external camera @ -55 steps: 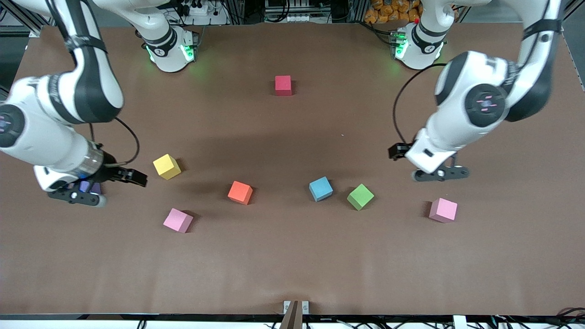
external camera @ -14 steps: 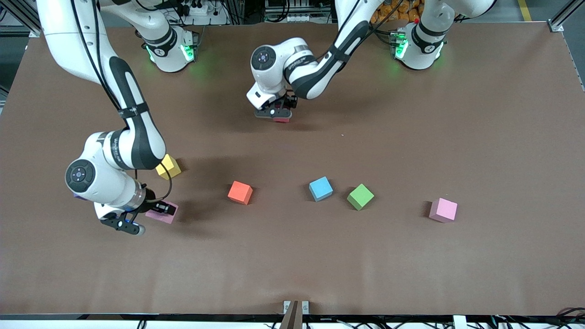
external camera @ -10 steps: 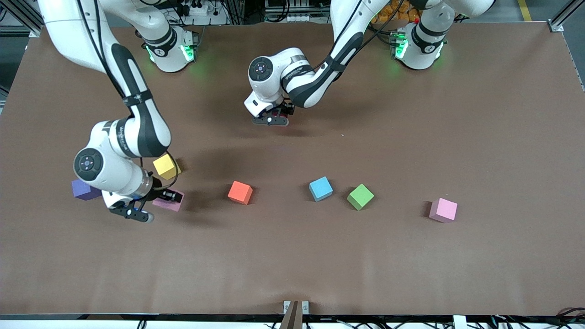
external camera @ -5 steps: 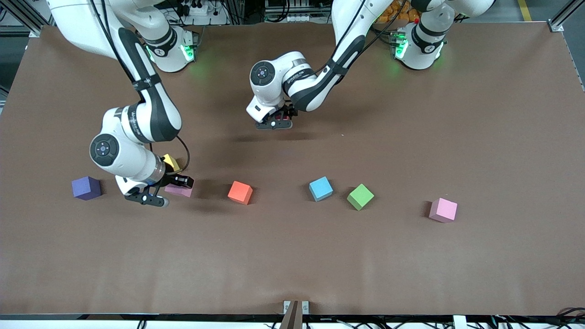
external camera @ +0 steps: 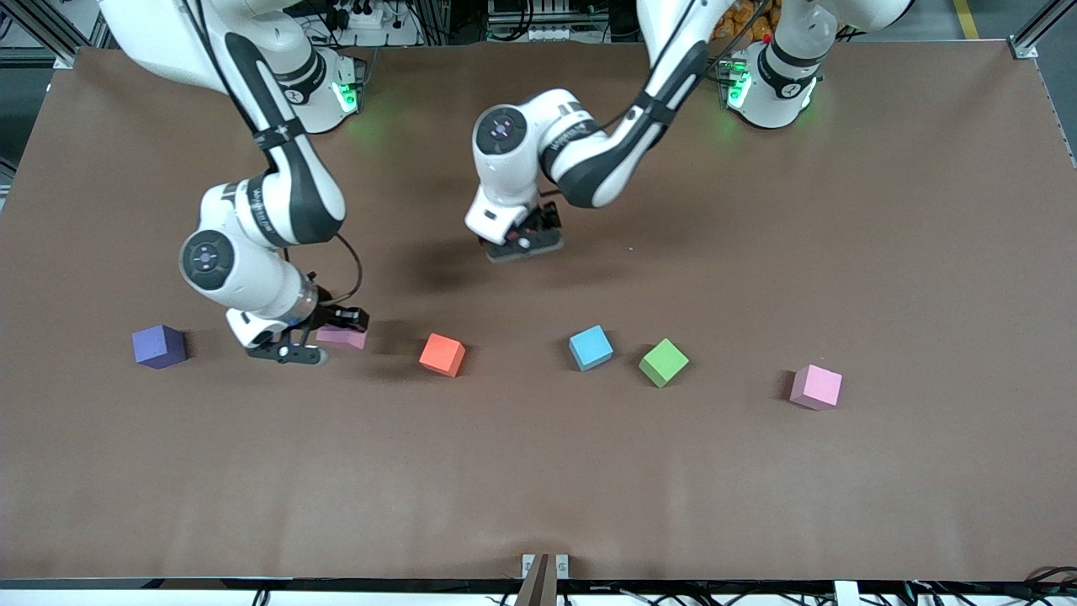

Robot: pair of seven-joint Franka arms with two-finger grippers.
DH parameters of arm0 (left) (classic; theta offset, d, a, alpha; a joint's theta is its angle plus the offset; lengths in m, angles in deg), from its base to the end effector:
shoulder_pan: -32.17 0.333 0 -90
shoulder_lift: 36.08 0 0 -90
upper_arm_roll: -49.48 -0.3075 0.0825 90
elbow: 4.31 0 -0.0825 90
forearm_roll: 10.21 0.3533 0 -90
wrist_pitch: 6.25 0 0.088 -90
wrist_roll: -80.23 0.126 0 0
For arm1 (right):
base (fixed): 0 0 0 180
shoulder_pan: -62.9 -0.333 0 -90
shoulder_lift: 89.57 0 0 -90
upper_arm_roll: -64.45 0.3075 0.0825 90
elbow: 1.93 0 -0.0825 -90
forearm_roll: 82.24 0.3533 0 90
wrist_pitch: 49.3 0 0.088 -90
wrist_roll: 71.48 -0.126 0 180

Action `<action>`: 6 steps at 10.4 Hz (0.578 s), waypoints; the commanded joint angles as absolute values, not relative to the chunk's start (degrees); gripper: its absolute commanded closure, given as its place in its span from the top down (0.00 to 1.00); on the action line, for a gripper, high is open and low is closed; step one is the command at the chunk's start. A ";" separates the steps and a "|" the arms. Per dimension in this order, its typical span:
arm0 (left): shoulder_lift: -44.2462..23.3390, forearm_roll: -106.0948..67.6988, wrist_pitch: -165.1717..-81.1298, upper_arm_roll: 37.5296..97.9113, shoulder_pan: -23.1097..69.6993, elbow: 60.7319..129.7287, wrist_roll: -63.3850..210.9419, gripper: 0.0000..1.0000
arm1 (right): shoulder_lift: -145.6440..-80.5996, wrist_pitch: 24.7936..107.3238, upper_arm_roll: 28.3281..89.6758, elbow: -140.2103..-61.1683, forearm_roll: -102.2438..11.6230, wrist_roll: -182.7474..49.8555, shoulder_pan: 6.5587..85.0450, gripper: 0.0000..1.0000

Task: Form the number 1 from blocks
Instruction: 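Lift the lilac cube with the right gripper while the left gripper moves away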

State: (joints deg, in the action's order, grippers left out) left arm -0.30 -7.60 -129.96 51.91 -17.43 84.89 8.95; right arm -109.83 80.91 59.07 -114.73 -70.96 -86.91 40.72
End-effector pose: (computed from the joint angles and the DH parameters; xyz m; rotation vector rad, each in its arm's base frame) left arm 0.4164 -0.5232 0.2717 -3.0773 -0.4935 -0.0016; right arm 0.5530 0.1768 0.2829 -3.0382 0.1549 0.1162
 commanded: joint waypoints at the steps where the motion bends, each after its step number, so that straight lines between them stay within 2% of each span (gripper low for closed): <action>1: 0.39 -7.48 -129.65 45.20 -15.66 83.33 6.40 1.00 | -109.08 83.84 58.74 -116.45 -70.03 -91.23 34.28 0.63; 4: 4.87 -9.94 -131.48 45.26 -7.84 75.70 6.66 1.00 | -112.15 86.74 58.48 -115.93 -70.11 -92.84 26.54 0.63; 6: 7.68 -10.21 -136.31 44.92 -7.29 74.88 6.23 1.00 | -115.04 91.56 58.39 -115.75 -70.03 -94.14 20.92 0.64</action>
State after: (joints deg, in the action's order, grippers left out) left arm 3.90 -9.15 -133.74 44.98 -6.56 78.04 7.84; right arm -112.96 87.87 59.15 -115.77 -70.94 -92.87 24.82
